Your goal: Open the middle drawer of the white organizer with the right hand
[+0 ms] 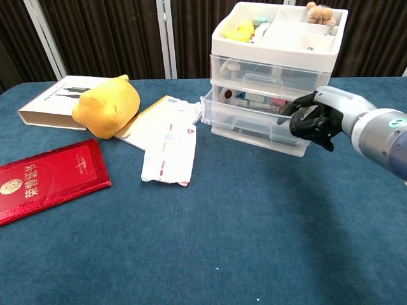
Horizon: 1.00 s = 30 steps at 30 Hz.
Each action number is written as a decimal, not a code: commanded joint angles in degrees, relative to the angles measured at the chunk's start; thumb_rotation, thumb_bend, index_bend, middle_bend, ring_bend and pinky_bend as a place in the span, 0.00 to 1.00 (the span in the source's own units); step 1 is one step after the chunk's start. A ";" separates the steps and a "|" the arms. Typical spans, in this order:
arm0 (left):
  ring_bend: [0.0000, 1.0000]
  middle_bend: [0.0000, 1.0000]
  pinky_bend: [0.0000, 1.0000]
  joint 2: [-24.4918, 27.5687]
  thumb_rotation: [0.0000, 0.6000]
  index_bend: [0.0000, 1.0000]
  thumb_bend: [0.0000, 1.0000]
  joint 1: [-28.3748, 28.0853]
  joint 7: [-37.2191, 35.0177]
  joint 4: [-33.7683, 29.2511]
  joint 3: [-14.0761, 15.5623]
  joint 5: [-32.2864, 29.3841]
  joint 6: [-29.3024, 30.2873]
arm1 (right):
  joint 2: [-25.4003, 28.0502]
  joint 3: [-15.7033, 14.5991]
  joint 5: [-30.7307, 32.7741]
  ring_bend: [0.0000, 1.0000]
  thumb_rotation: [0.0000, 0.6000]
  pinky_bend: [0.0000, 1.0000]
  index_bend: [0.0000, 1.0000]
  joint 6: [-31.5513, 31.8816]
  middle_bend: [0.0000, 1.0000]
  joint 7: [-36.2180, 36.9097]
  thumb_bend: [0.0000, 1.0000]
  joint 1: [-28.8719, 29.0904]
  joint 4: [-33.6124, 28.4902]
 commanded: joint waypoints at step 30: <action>0.00 0.00 0.02 -0.61 1.00 0.00 0.02 0.20 1.20 0.61 -0.03 0.55 0.75 | 3.53 -9.63 -8.85 0.73 1.00 0.82 0.00 4.45 0.70 -1.13 0.32 -4.99 -9.98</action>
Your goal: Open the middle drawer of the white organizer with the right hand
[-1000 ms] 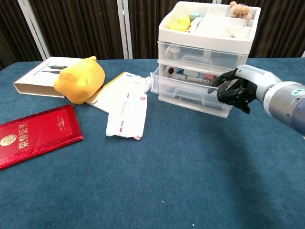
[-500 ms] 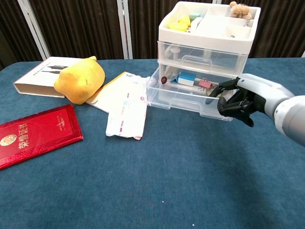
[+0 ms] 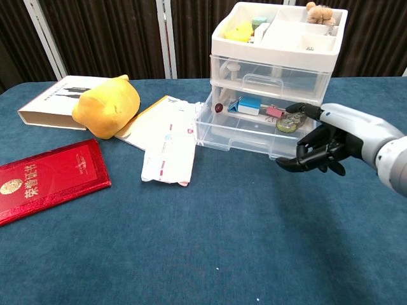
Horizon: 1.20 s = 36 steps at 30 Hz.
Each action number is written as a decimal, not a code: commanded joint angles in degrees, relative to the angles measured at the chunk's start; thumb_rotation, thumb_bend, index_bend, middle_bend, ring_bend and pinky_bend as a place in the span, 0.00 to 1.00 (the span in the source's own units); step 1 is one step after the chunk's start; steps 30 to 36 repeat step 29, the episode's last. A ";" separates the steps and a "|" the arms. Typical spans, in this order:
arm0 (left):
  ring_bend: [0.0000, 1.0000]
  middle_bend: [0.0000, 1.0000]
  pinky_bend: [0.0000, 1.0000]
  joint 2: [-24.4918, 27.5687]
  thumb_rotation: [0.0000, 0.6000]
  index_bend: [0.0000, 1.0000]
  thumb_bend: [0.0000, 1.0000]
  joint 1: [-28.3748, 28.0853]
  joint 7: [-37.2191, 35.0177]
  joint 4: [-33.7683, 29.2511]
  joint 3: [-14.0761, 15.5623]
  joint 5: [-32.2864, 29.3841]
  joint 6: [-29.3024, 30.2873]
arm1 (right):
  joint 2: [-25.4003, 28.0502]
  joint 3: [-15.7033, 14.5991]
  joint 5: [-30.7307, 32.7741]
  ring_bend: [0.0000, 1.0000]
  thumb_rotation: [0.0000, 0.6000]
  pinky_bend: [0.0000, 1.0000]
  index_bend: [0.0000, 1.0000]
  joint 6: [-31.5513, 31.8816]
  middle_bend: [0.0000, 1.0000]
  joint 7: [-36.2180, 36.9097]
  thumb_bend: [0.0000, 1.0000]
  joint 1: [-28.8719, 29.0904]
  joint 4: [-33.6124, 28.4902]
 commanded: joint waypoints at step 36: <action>0.00 0.00 0.00 -1.01 1.00 0.00 0.02 2.23 6.47 0.62 1.09 1.37 2.72 | 27.77 -26.02 -35.72 0.00 1.00 0.03 0.00 23.22 0.00 4.50 0.21 -23.17 7.94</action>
